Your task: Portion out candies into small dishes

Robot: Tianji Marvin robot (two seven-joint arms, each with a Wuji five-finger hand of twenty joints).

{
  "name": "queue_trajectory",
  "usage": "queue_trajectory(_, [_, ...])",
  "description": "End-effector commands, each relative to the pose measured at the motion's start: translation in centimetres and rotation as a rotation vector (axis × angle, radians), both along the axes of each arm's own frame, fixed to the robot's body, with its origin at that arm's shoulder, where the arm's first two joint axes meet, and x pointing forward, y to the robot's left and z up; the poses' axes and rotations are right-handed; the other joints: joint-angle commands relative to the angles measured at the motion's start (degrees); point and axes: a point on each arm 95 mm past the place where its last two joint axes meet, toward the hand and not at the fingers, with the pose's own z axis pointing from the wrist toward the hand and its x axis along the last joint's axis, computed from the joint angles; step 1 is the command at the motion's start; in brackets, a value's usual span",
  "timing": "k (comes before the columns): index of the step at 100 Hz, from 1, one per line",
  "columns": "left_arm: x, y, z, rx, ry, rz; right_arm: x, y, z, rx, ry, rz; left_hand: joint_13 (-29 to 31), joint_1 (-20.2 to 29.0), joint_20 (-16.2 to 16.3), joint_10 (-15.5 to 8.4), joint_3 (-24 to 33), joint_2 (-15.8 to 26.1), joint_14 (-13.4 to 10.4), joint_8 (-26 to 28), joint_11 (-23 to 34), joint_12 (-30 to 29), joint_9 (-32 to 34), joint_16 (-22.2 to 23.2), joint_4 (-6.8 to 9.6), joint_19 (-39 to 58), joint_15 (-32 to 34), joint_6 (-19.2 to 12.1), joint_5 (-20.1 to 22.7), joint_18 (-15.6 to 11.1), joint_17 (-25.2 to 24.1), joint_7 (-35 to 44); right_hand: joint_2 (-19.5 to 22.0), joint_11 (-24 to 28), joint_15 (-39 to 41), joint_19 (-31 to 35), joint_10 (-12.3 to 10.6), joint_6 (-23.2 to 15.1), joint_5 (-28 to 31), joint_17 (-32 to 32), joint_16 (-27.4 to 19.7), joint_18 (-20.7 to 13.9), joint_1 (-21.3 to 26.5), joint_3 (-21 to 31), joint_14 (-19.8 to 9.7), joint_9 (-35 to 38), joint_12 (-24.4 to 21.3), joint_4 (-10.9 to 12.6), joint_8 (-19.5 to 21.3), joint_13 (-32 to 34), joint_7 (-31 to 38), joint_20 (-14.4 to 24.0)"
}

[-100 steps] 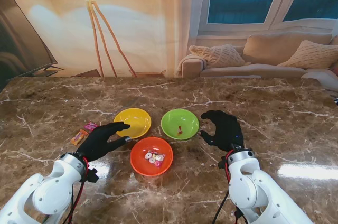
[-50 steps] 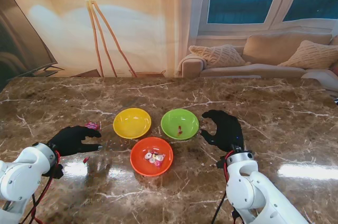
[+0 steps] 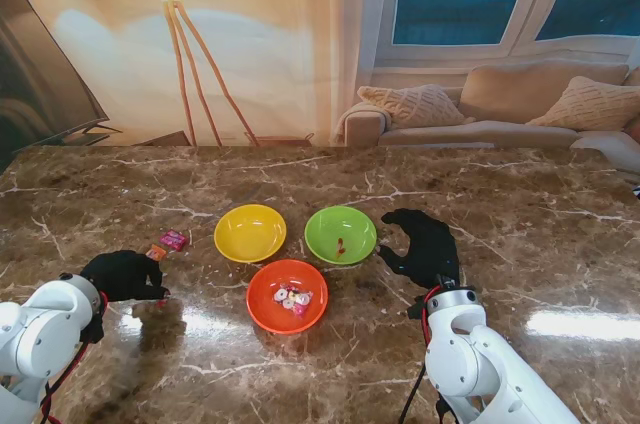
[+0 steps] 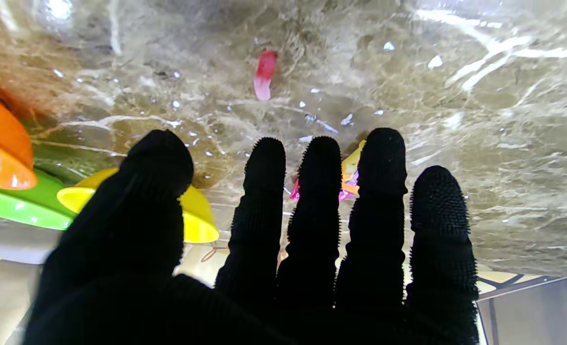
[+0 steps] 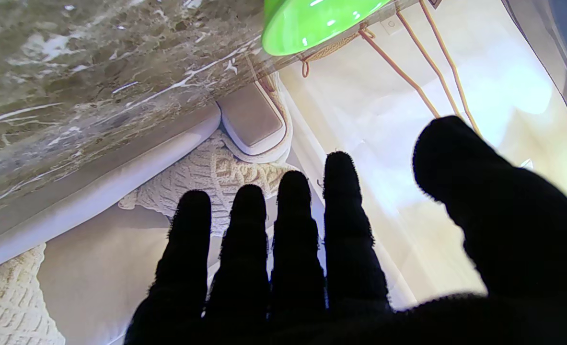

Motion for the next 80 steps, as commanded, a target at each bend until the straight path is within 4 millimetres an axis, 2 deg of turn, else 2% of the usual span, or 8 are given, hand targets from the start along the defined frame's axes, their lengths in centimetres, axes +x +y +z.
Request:
queue_trajectory(1, [-0.1,0.1,-0.9,0.001,0.015,0.013,-0.3,0.0,-0.7,0.003,0.027,-0.006,1.80,-0.77,0.88,-0.43,1.43,-2.44,0.52,0.48,0.49,0.40,1.97,0.42,-1.81,2.96,1.02,-0.90,1.84,2.00,0.68,0.48,0.61,-1.12,-0.40,-1.57,0.29,-0.85,-0.63,-0.85,-0.02,-0.04,-1.90,-0.86,0.00,-0.25,-0.45,1.97,-0.37,-0.57,-0.26,0.11])
queue_trajectory(23, [0.2,0.1,-2.2,0.050,0.015,0.041,-0.3,0.0,-0.7,0.011,0.029,-0.008,4.27,0.57,0.25,-0.56,2.46,-5.16,-0.27,0.19,1.91,0.50,4.13,0.58,-2.67,5.00,2.99,-1.55,3.24,2.13,2.95,1.61,0.54,-1.00,-0.16,-1.44,0.26,-0.69,-0.37,-0.83,0.26,0.23,-1.83,-0.82,-0.05,-0.07,-0.24,1.99,-0.39,-0.77,-0.12,0.67])
queue_trajectory(30, [0.3,0.0,-2.5,0.062,0.016,0.043,-0.2,0.0,-0.7,0.013,0.029,-0.008,5.03,1.57,-0.35,-1.24,3.47,-7.64,-0.65,0.94,3.24,1.06,4.95,0.72,-3.71,6.33,4.15,-2.86,3.23,2.03,3.81,3.99,0.52,-0.98,-0.06,-1.43,0.27,-0.69,-0.34,-0.81,0.35,0.34,-1.83,-0.78,0.00,-0.02,-0.18,1.99,-0.41,-0.71,-0.10,0.84])
queue_trajectory(50, [0.5,-0.1,-3.2,0.093,0.012,0.039,-0.2,0.0,-0.7,0.019,0.032,-0.007,6.15,4.88,-1.01,-2.54,4.79,-12.73,-1.77,2.67,5.41,2.59,5.60,1.23,-5.24,8.46,5.98,-5.07,1.73,1.49,5.24,8.94,0.56,-0.97,0.07,-1.48,0.25,-0.59,-0.18,-0.79,0.52,0.52,-1.90,-0.81,-0.05,0.06,-0.06,1.97,-0.44,-0.67,-0.01,1.22])
queue_trajectory(78, [1.0,-0.5,-4.2,0.092,0.027,0.020,-0.2,0.0,-0.7,0.030,0.035,-0.007,6.14,8.14,-1.38,-3.44,6.44,-15.53,-2.42,2.73,5.99,3.01,5.54,1.23,-6.62,8.70,6.23,-6.78,0.82,1.40,5.14,11.44,0.54,-0.72,0.28,-1.54,0.19,-0.72,0.07,-0.85,0.83,0.74,-1.89,-0.77,-0.03,0.54,0.31,1.99,-0.45,-0.72,0.15,1.75])
queue_trajectory(80, [1.0,-0.6,-4.3,0.091,0.029,0.019,-0.2,0.0,-0.7,0.031,0.035,-0.007,6.19,8.50,-1.55,-3.56,6.74,-15.69,-2.50,2.07,5.92,4.72,5.63,1.20,-7.00,8.74,6.31,-7.15,0.41,1.31,5.07,12.56,0.55,-0.72,0.29,-1.54,0.18,-0.70,0.07,-0.84,0.84,0.74,-1.90,-0.77,-0.01,0.53,0.33,1.99,-0.45,-0.73,0.15,1.78])
